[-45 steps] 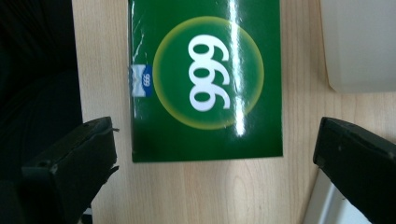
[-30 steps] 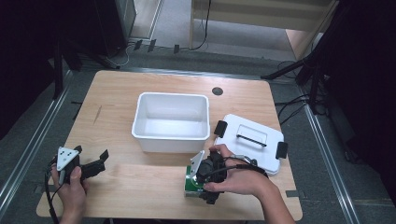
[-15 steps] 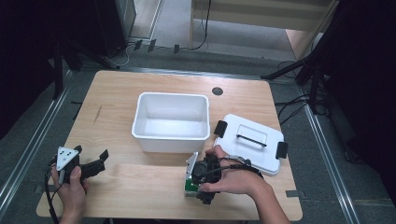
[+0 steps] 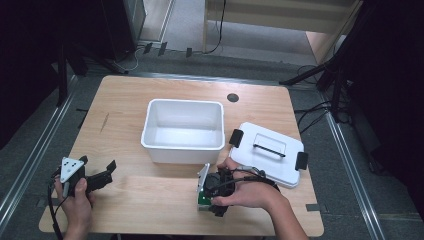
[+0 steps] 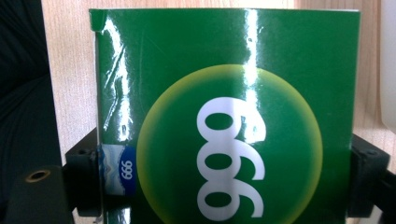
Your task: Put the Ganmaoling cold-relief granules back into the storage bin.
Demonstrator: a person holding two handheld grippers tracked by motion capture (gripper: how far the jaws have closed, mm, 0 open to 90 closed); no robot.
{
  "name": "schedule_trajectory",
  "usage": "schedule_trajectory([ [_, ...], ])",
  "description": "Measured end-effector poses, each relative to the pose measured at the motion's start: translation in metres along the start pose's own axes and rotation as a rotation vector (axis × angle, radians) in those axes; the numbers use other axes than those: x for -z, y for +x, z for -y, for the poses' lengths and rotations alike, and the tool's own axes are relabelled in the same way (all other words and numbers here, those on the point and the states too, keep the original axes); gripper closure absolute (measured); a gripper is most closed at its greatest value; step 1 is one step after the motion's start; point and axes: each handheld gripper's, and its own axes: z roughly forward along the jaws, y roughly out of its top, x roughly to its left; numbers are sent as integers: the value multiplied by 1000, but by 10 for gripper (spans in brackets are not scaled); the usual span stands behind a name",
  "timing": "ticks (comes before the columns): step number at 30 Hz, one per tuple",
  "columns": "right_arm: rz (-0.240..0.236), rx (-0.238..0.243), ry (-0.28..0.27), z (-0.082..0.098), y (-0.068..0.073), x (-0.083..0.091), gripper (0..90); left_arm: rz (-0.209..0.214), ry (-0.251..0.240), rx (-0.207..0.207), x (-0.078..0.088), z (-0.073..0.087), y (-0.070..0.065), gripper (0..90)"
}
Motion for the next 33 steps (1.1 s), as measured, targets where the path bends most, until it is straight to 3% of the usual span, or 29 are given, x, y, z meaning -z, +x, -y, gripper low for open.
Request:
schedule_trajectory([
  [11,-2,17,-2,1,1,8,150,-2,3,-3,0,0,0,17],
  [23,45,31,-20,5,-4,37,151,-5,3,-5,0,0,0,17],
  [33,47,53,-1,6,-10,58,153,-6,1,-7,0,0,-1,17],
])
